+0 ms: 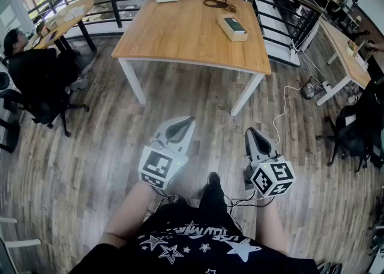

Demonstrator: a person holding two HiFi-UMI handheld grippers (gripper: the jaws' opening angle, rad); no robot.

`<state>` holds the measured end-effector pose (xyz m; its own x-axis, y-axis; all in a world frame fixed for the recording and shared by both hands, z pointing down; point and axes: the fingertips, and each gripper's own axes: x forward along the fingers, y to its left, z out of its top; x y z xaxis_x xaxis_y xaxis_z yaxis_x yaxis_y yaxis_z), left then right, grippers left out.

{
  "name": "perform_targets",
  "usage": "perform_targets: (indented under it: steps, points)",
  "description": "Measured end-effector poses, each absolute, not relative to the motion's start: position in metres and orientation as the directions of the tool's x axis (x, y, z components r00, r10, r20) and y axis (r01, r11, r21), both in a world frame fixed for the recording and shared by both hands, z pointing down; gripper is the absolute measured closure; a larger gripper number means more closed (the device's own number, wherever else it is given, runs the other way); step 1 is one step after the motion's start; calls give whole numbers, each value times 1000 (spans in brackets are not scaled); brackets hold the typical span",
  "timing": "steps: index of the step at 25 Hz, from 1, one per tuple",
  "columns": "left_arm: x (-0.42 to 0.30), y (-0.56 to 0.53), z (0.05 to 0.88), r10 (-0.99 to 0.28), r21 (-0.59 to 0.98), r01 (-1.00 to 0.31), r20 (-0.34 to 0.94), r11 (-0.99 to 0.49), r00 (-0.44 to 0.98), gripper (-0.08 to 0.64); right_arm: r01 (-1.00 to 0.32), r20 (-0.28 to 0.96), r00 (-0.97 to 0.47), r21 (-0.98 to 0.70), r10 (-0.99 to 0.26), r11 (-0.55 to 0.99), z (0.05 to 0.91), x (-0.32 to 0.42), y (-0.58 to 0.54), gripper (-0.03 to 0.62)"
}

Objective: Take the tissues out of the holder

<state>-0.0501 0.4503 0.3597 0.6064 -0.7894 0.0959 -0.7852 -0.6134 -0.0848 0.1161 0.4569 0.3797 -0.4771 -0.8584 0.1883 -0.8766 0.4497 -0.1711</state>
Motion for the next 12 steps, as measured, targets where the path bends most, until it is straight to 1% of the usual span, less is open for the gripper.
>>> perform_targets:
  steps: [5,12]
  points:
    - [-49,458,351,-788,-98,-782,90,-615,609,546,-869,186,-491,-168,-851,465,378,107,463,571]
    - [-52,455,366,-786,-58,-786,123,-616,606,546,-866,205,-499,-164,-842,473,381,101,466,571]
